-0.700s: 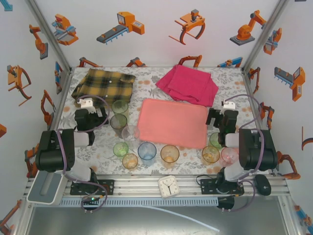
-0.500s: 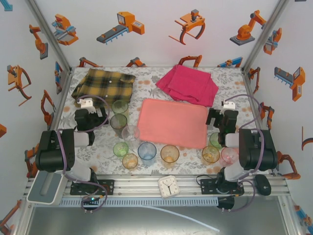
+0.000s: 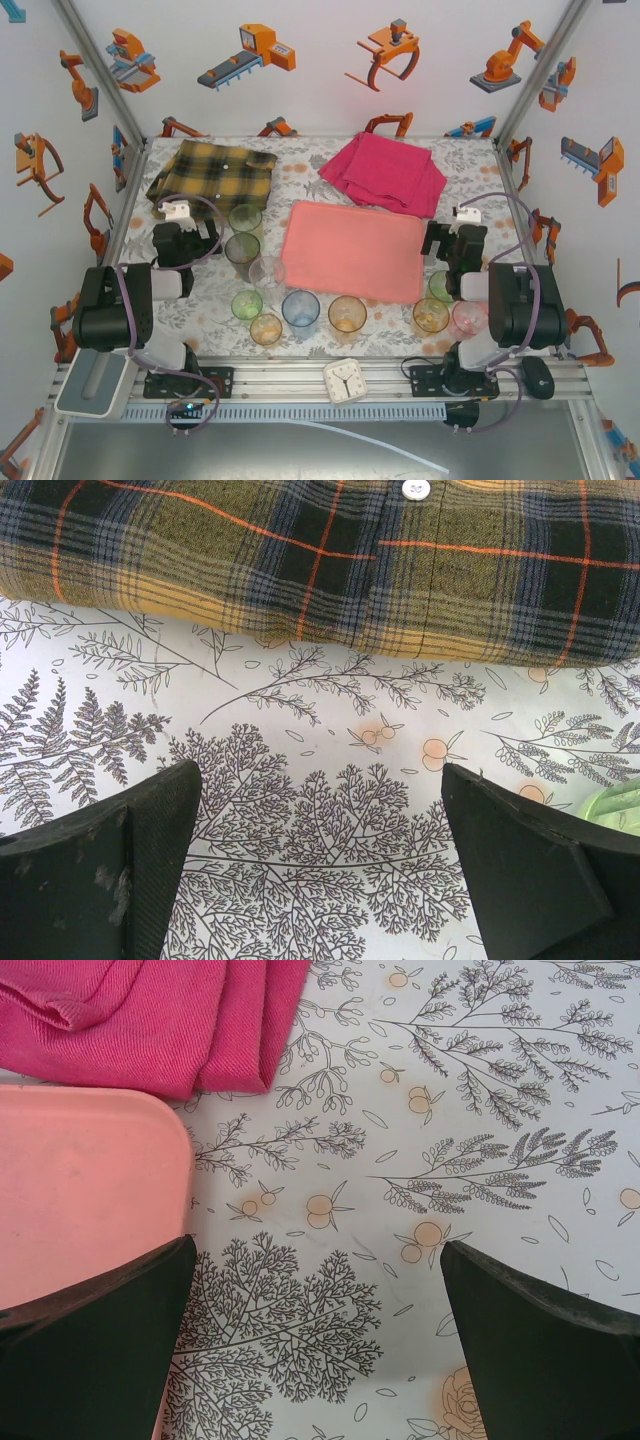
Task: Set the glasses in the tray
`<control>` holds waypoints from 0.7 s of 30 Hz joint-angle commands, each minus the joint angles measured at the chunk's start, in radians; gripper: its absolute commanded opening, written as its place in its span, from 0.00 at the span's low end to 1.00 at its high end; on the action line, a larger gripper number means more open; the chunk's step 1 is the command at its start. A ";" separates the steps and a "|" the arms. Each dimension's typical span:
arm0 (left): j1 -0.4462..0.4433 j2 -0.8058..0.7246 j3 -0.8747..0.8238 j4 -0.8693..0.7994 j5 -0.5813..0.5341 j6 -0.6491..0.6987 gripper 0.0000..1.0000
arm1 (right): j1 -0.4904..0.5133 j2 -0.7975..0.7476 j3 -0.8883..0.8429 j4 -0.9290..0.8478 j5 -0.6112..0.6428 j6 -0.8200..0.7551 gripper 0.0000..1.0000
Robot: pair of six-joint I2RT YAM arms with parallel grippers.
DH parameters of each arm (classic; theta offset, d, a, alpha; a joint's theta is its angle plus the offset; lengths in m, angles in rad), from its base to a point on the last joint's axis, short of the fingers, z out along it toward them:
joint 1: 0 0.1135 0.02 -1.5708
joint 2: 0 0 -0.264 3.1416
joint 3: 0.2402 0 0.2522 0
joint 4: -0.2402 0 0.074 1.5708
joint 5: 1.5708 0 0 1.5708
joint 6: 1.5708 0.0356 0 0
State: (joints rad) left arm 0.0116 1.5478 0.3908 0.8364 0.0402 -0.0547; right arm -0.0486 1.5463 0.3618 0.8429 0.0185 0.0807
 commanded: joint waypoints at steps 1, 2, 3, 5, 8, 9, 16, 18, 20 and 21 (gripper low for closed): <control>-0.006 -0.006 0.019 -0.005 -0.008 0.015 0.97 | 0.004 -0.002 0.026 0.028 0.000 -0.013 0.99; -0.007 -0.006 0.019 -0.006 -0.008 0.014 0.97 | 0.003 -0.002 0.026 0.028 0.000 -0.012 0.99; -0.007 -0.005 0.019 -0.006 -0.009 0.014 0.97 | 0.003 -0.002 0.026 0.028 0.000 -0.012 0.99; -0.007 -0.007 0.019 -0.006 -0.008 0.014 0.97 | 0.003 -0.002 0.026 0.029 0.000 -0.012 0.99; -0.006 -0.005 0.019 -0.006 -0.009 0.013 0.97 | 0.004 -0.002 0.026 0.028 0.000 -0.012 0.99; -0.006 -0.007 0.019 -0.005 -0.008 0.015 0.97 | 0.004 -0.002 0.026 0.028 -0.001 -0.012 0.99; -0.006 -0.007 0.017 -0.004 -0.009 0.015 0.97 | 0.003 -0.002 0.026 0.028 -0.001 -0.011 0.99; -0.005 -0.010 0.017 -0.002 -0.007 0.014 0.97 | 0.003 -0.002 0.029 0.027 0.010 -0.005 0.99; -0.006 -0.032 0.035 -0.055 -0.027 0.009 0.97 | 0.003 -0.003 0.028 0.027 0.018 -0.004 0.99; -0.006 -0.044 0.048 -0.085 -0.036 0.006 0.97 | 0.002 -0.004 0.025 0.029 0.032 -0.001 0.99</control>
State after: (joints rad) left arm 0.0116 1.5421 0.3962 0.8116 0.0315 -0.0547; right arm -0.0486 1.5463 0.3618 0.8429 0.0208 0.0811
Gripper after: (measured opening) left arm 0.971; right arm 0.994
